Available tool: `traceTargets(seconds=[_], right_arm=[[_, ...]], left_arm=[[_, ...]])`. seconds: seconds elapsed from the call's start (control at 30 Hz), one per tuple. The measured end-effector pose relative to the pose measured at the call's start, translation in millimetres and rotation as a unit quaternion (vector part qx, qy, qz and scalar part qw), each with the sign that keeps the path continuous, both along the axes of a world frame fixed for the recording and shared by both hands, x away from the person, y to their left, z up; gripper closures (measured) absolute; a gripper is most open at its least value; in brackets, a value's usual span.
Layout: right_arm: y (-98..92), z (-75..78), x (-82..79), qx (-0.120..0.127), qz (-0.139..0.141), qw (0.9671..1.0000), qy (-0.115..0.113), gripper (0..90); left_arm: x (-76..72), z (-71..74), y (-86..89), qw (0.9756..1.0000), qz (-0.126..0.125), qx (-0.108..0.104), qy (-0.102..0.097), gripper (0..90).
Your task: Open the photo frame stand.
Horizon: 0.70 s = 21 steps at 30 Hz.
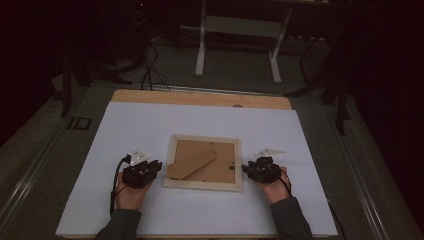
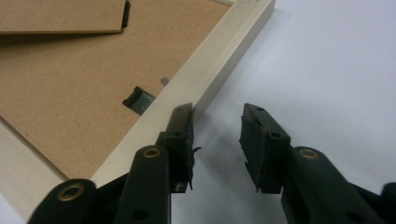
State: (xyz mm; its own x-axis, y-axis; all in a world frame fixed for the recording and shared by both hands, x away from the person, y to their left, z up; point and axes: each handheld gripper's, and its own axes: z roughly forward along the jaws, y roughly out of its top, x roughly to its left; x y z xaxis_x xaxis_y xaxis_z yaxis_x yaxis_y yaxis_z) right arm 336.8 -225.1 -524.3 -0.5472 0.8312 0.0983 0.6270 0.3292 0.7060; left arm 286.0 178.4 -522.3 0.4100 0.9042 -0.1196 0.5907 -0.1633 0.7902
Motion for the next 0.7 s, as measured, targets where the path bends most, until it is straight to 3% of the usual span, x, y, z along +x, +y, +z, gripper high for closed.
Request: traceTargets(seconds=[0.2, 0.37, 0.57, 0.63, 0.7], right_arm=[[-3.7, 2.6, 0.0, 0.002, -0.001, 1.0, -0.003, 61.0], [-5.2, 1.7, 1.2, 0.004, 0.003, 1.0, -0.001, 61.1], [-4.7, 2.9, 1.1, 0.014, 0.002, 0.9999, 0.002, 60.4], [-5.0, 3.0, 1.3, 0.02, 0.005, 0.9998, 0.003, 59.8], [-5.3, 3.5, 1.3, 0.025, 0.005, 0.9997, 0.004, 59.4]], left_arm=[[-1.0, 5.5, 4.5, 0.9997, 0.009, -0.021, -0.001, 68.4], [-4.5, 23.4, 7.5, 0.999, 0.01, -0.042, -0.014, 67.8], [-1.3, 39.6, 4.7, 0.9966, -0.031, -0.076, -0.014, 60.3], [2.4, 40.3, 0.3, 0.9949, -0.055, -0.085, 0.0, 56.9], [7.4, 38.9, -7.1, 0.9938, -0.08, -0.077, 0.013, 51.6]])
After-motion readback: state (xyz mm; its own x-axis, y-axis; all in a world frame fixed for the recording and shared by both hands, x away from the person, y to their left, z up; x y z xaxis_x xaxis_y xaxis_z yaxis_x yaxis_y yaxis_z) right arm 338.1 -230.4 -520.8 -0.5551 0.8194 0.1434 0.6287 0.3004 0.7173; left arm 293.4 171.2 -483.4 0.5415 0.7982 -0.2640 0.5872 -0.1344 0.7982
